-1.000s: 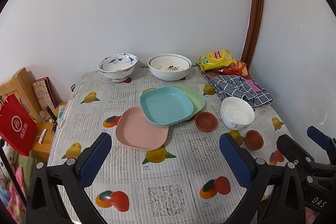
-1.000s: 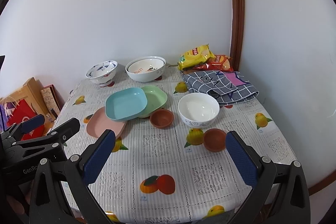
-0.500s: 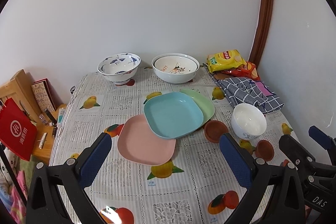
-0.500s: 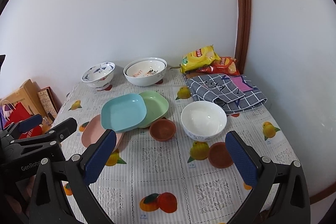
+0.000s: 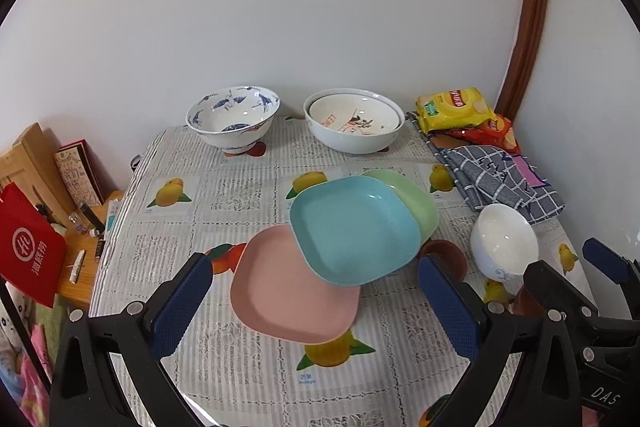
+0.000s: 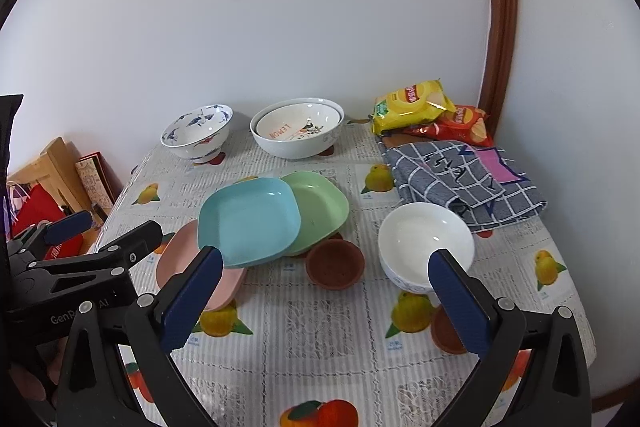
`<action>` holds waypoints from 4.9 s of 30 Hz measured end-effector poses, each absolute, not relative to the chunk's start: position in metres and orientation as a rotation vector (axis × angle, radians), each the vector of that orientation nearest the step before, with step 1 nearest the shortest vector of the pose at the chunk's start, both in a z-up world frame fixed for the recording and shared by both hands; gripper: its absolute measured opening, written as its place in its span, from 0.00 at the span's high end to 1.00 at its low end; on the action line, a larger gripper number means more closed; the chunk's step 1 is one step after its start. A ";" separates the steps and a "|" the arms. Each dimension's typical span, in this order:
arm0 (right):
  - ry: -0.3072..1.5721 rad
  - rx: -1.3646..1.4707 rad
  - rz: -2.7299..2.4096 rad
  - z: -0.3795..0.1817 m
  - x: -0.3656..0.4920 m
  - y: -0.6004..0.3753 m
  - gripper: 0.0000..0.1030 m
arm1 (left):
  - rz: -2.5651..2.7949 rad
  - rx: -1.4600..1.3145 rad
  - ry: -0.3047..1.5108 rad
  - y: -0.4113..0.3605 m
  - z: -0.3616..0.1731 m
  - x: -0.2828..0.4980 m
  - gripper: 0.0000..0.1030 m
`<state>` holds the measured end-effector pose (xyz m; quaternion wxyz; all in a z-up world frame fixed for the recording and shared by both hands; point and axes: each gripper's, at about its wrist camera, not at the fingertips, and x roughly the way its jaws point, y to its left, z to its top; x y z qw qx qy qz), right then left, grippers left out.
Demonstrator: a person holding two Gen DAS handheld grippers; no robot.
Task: Organize plates and bowls
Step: 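Move the right tool toward the stacked blue and green plates, then close the right gripper on the rim of the blue square plate, then lift the blue plate with the right gripper and carry it aside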
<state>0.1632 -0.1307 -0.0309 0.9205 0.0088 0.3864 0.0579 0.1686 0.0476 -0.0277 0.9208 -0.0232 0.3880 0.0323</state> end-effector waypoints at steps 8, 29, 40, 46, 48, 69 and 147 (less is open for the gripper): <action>0.844 0.002 0.147 -0.061 0.194 -0.118 0.03 | 0.100 -0.089 0.855 0.073 -0.052 0.199 0.04; 0.984 0.058 0.142 -0.129 0.268 -0.119 0.24 | 0.085 -0.108 0.925 0.078 -0.109 0.277 0.10; 1.046 0.098 0.171 -0.159 0.292 -0.116 0.43 | 0.092 -0.132 0.966 0.085 -0.136 0.312 0.26; 1.065 0.105 0.175 -0.167 0.297 -0.112 0.47 | 0.079 -0.143 0.991 0.085 -0.149 0.325 0.39; 1.066 0.103 0.181 -0.169 0.298 -0.110 0.52 | 0.073 -0.154 0.999 0.085 -0.153 0.328 0.44; 0.982 0.127 0.182 -0.140 0.281 -0.110 0.95 | 0.020 -0.190 0.958 0.079 -0.122 0.293 0.90; 1.040 0.120 0.299 -0.168 0.271 -0.039 0.91 | 0.181 -0.386 0.990 0.154 -0.155 0.216 0.91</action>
